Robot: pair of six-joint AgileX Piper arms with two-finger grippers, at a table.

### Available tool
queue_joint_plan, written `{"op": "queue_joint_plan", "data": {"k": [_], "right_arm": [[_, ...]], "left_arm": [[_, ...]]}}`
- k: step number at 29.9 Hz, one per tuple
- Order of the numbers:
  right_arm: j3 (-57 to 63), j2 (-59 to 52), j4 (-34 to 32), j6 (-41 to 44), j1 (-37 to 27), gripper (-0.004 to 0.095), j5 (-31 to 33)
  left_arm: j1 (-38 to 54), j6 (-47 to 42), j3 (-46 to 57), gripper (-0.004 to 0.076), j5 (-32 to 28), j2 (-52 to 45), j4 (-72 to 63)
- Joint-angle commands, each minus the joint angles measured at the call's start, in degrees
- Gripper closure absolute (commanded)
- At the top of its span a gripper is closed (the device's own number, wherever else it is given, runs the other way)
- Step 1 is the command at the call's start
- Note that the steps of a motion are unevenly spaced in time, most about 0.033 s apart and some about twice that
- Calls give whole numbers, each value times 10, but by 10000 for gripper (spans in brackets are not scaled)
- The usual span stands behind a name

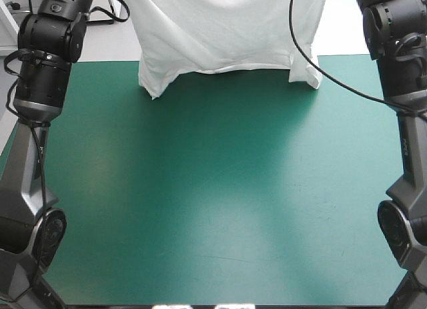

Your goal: Fold the cloth

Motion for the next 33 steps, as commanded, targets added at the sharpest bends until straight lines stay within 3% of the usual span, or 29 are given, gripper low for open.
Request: {"op": "queue_joint_plan", "data": {"k": [1, 3, 12, 20, 28, 33], "right_arm": [[20, -1, 56, -24, -21, 925, 57], [58, 4, 88, -23, -37, 925, 73], [313, -36, 235, -107, -93, 925, 87], [524, -96, 283, -163, -91, 925, 140], [707, -210, 288, -168, -61, 925, 176], [801, -295, 288, -152, -30, 925, 222]], "left_arm": [[22, -1, 48, 733, 48, -21, -46], [26, -1, 88, 733, 87, -21, -43], [33, 0, 326, 733, 126, -86, -50], [33, 0, 564, 733, 172, -176, -74], [17, 47, 758, 733, 206, -299, -152], [-30, 49, 816, 733, 317, -352, -164]]}}
